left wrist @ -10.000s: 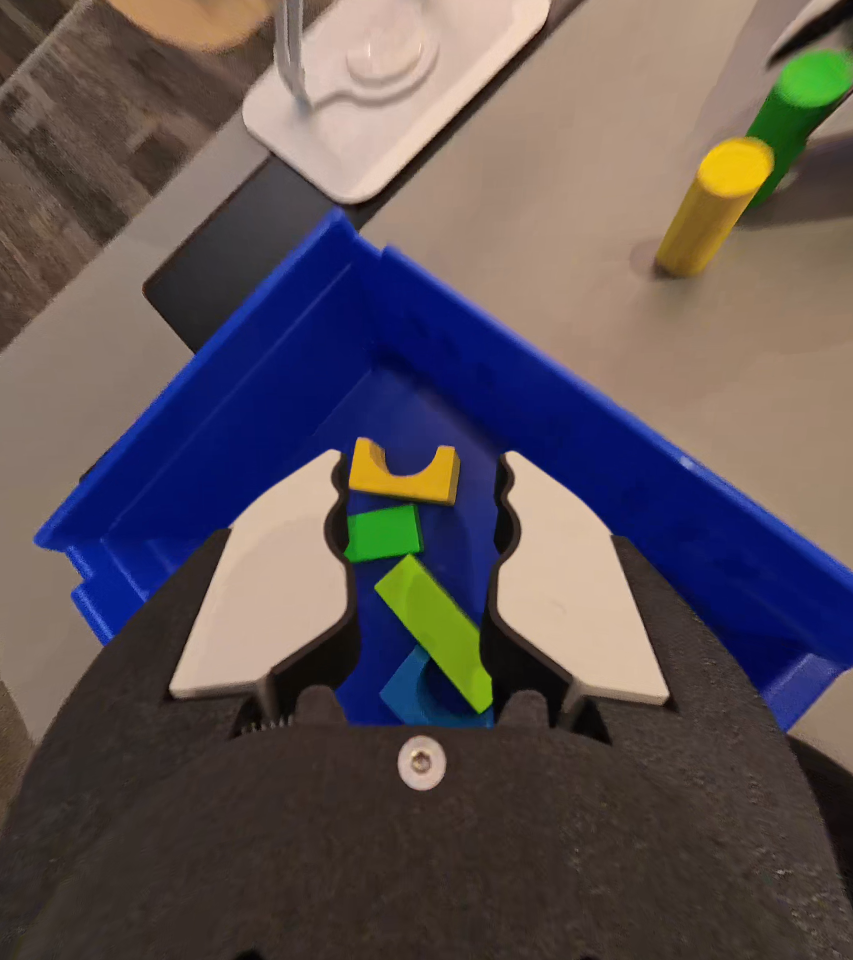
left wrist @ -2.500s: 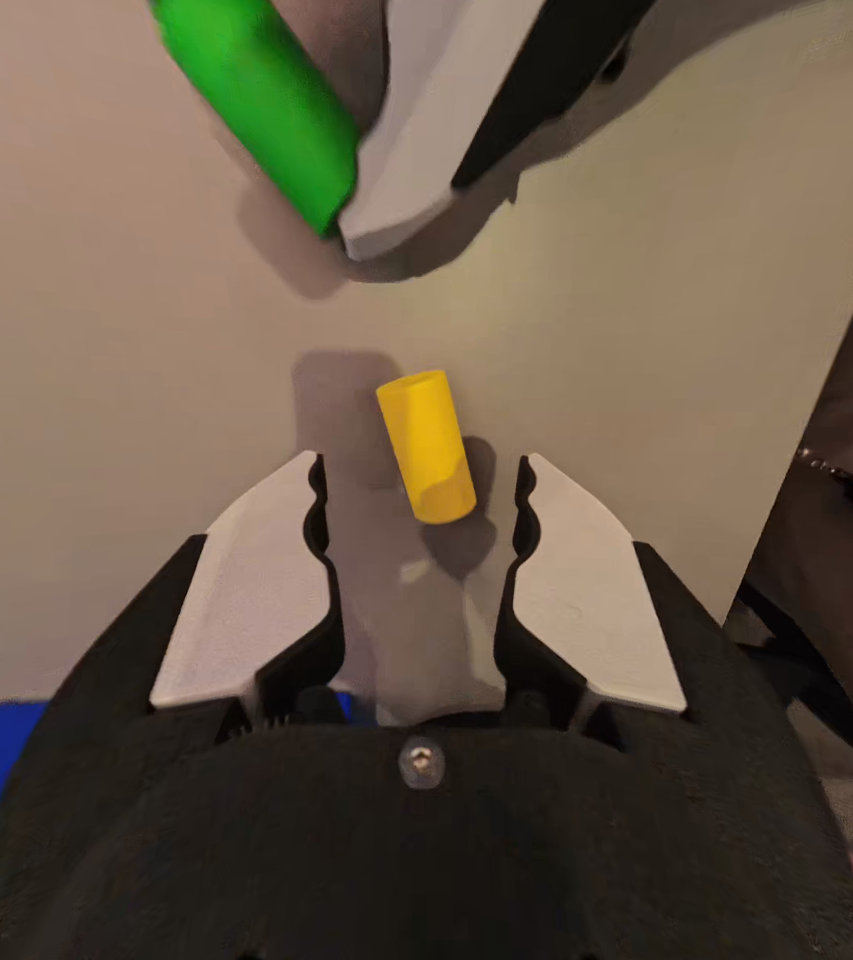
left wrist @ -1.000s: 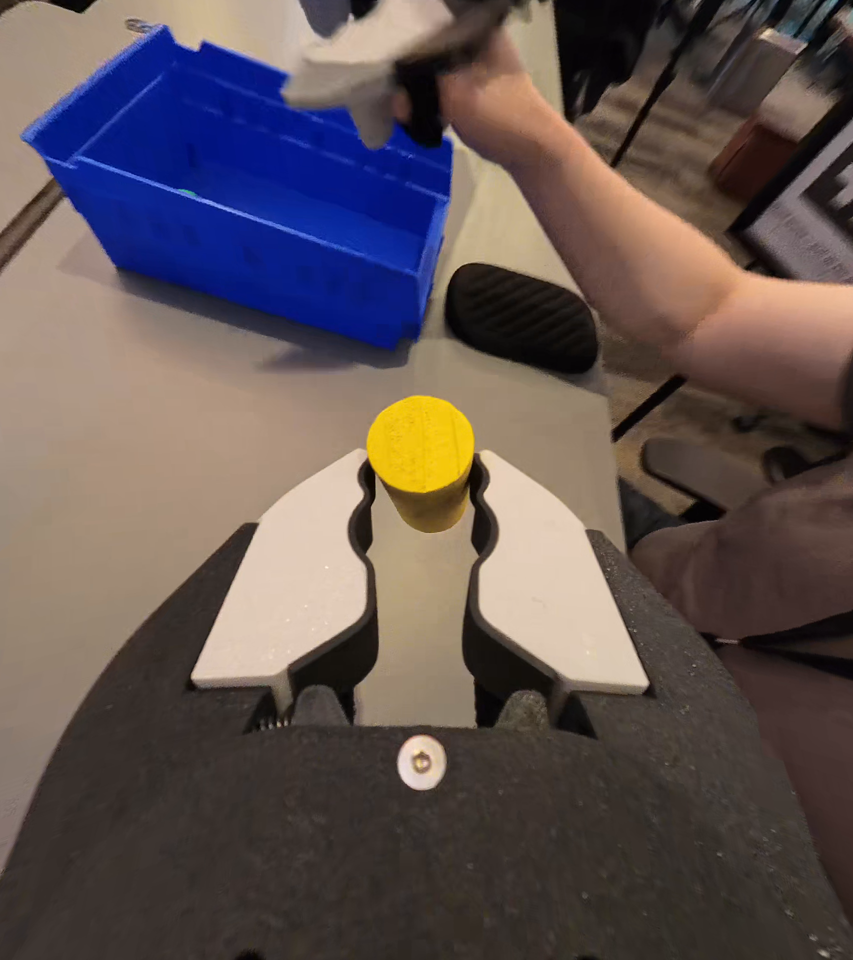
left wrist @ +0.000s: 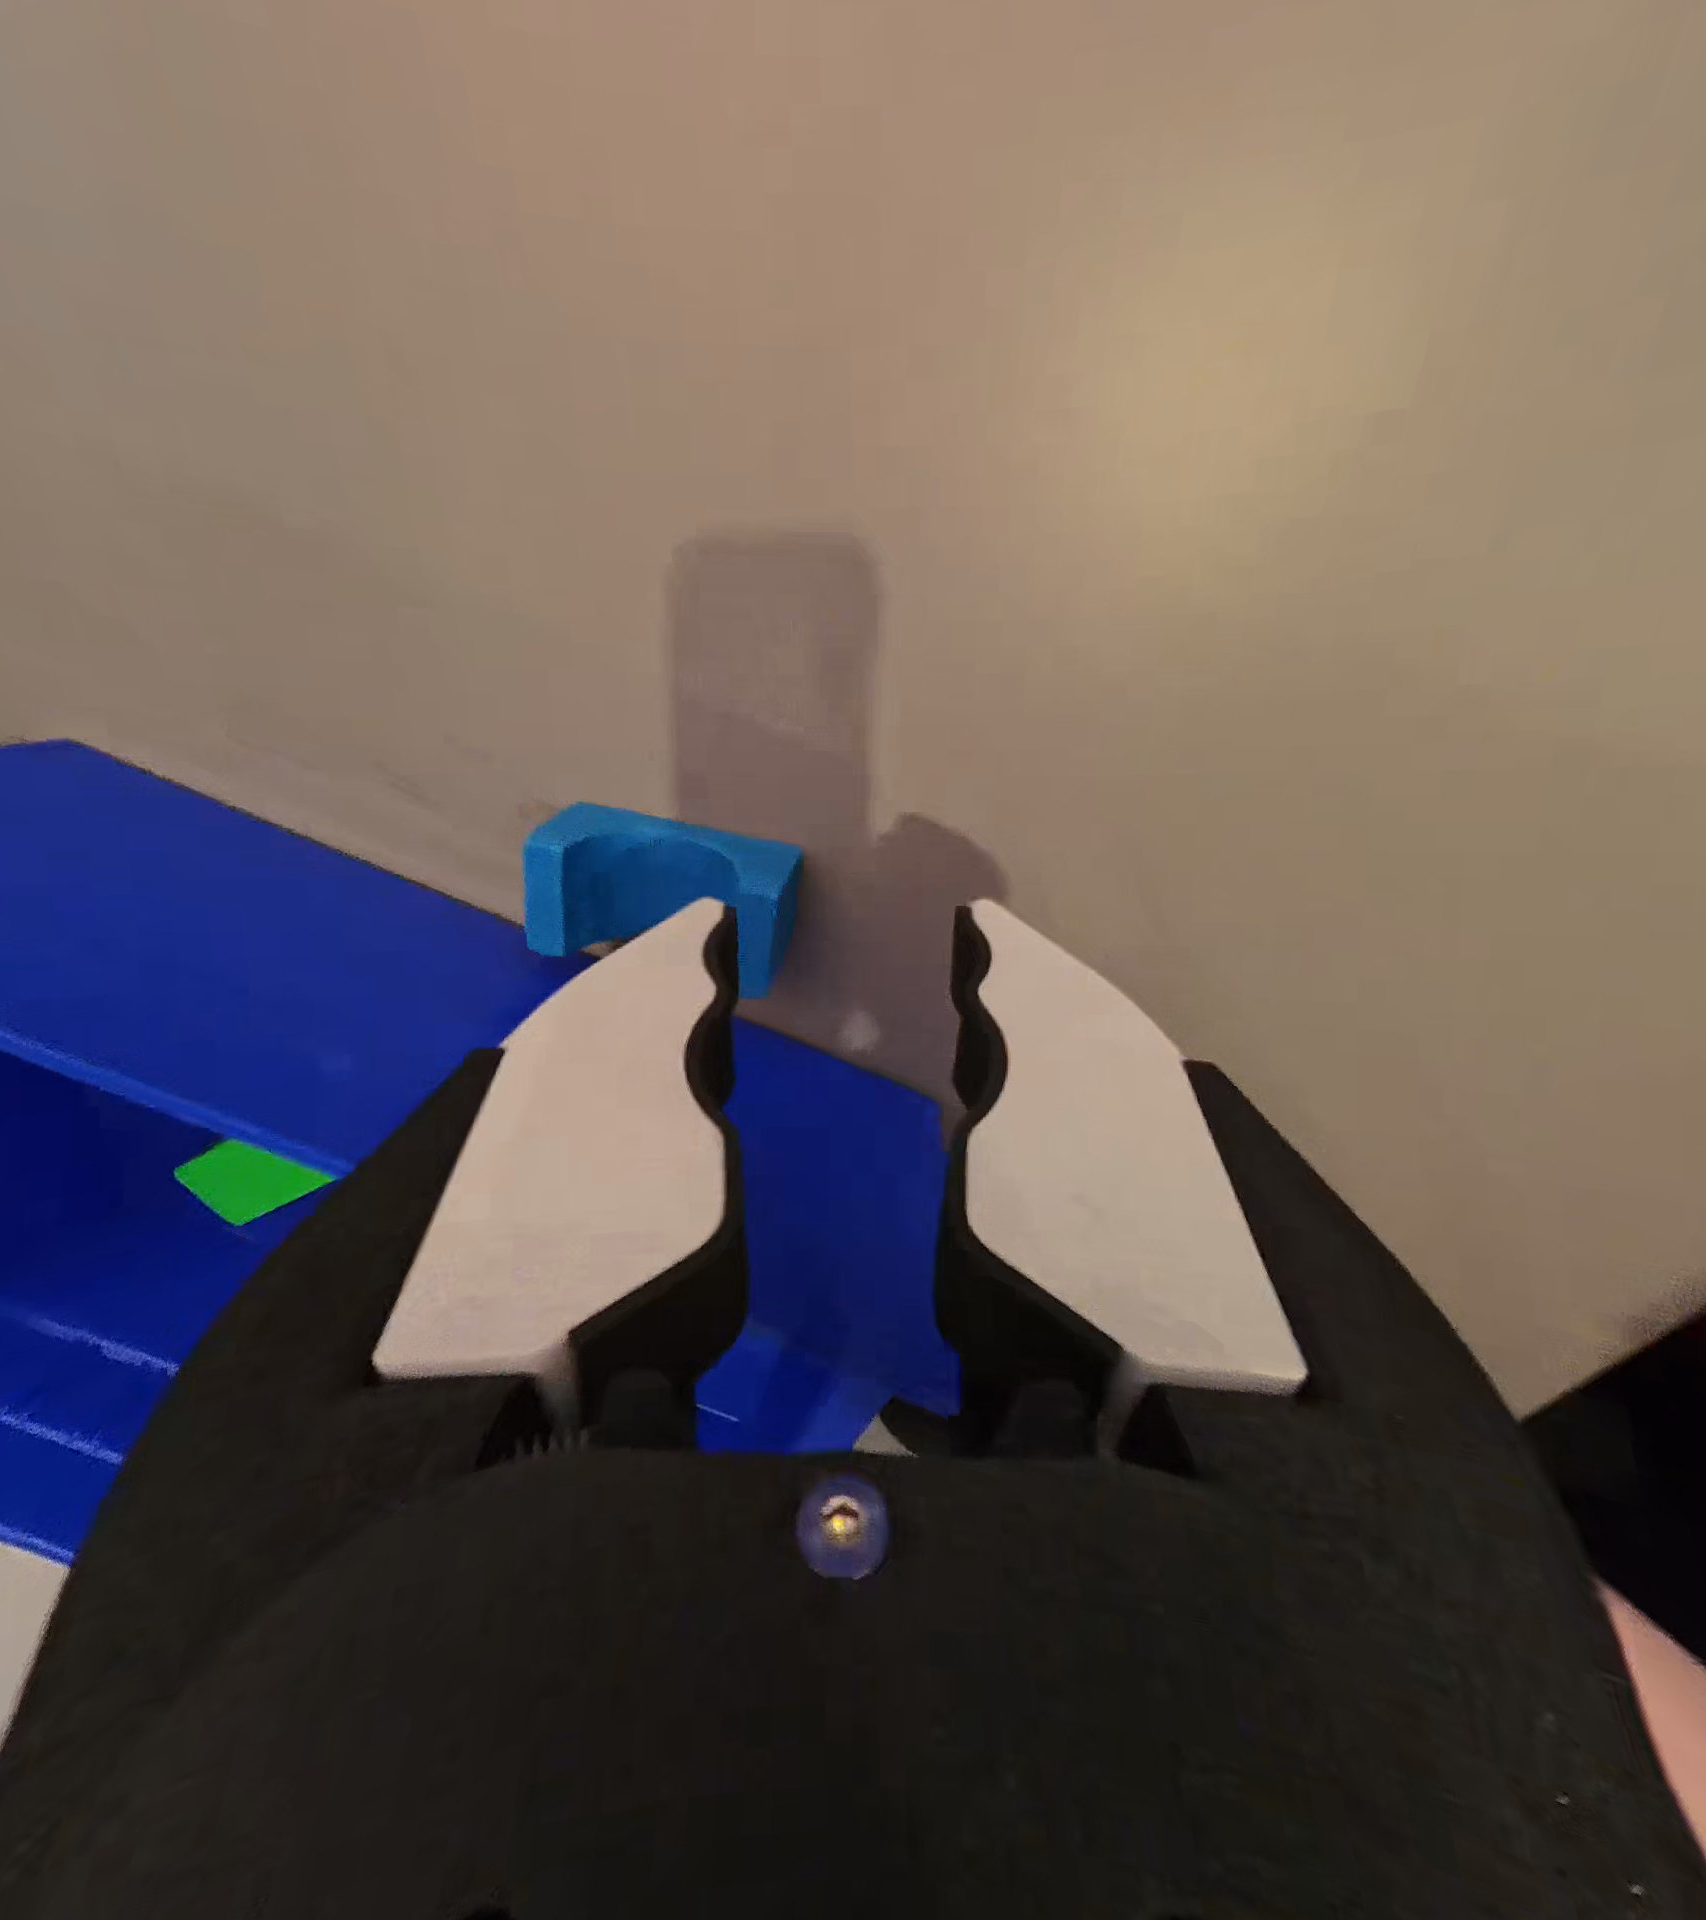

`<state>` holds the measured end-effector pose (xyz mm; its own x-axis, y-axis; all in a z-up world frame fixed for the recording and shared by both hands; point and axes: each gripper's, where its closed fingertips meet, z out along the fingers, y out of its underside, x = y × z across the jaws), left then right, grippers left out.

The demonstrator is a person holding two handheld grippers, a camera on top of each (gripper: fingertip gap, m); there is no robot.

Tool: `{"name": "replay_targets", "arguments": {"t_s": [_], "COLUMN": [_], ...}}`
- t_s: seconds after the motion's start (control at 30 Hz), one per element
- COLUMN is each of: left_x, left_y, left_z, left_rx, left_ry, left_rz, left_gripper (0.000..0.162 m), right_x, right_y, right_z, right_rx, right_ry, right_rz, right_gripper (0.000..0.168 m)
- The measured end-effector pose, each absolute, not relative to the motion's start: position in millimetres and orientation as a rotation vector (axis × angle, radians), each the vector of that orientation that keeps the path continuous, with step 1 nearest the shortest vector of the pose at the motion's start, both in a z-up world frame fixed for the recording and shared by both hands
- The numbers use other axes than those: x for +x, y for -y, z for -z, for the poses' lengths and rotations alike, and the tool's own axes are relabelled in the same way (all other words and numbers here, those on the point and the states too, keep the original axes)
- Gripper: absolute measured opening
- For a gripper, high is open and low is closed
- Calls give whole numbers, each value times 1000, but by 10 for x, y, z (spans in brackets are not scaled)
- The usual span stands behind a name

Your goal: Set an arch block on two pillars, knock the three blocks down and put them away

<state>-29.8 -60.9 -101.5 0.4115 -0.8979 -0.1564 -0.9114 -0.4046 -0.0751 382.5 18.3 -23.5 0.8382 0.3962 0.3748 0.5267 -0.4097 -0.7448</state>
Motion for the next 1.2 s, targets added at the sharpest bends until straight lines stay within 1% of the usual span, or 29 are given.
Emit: {"name": "replay_targets", "arguments": {"t_s": [0.03, 0.17, 0.3, 0.33, 0.4, 0.53, 0.73, 0.83, 0.9, 0.97, 1.07, 1.1, 1.17, 1.2], "left_x": [-308, -445, -523, -528, -536, -569, -616, -590, -585, -591, -650, -676, -731, -739], "left_y": [575, 599, 533, 538, 553, 515, 500, 448, 440, 477, 518, 513, 478, 475], "left_z": [1069, 1237, 1302, 1320, 1359, 1361, 1331, 1281, 1282, 1298, 1361, 1383, 1396, 1401], "left_rx": [-2536, -2642, -2655, -2665, -2679, -2648, -2599, -2553, -2547, -2559, -2597, -2602, -2585, -2581], "left_ry": [-1609, -1613, -1585, -1587, -1600, -1611, -1638, -1625, -1628, -1645, -1661, -1665, -1675, -1686], "left_rz": [-174, -309, -441, -440, -442, -532, -667, -684, -671, -655, -698, -727, -803, -816], "left_gripper": [35, 31, 31, 28, 28, 24, 25, 22, 24, 29, 30, 28, 14, 14], "right_x": [3950, 4118, 4190, 4198, 4219, 4233, 4215, 4219, 4215, 4214, 4213, 4203, 4186, 4179], "right_y": [-219, -336, -439, -442, -439, -449, -381, -340, -317, -292, -263, -255, -243, -237], "right_z": [386, 875, 1233, 1310, 1426, 1432, 1245, 1169, 1145, 1149, 1178, 1187, 1195, 1196], "right_rx": [-2121, -2313, -2458, -2489, -2533, -2508, -2426, -2405, -2398, -2401, -2407, -2409, -2408, -2407], "right_ry": [655, 655, 608, 596, 574, 523, 483, 474, 471, 476, 482, 485, 488, 490], "right_rz": [203, 251, 264, 253, 238, 220, 151, 124, 106, 96, 90, 81, 70, 66], "right_gripper": [69, 68, 67, 68, 69, 71, 71, 71, 71, 71, 71, 71, 71, 71]}}
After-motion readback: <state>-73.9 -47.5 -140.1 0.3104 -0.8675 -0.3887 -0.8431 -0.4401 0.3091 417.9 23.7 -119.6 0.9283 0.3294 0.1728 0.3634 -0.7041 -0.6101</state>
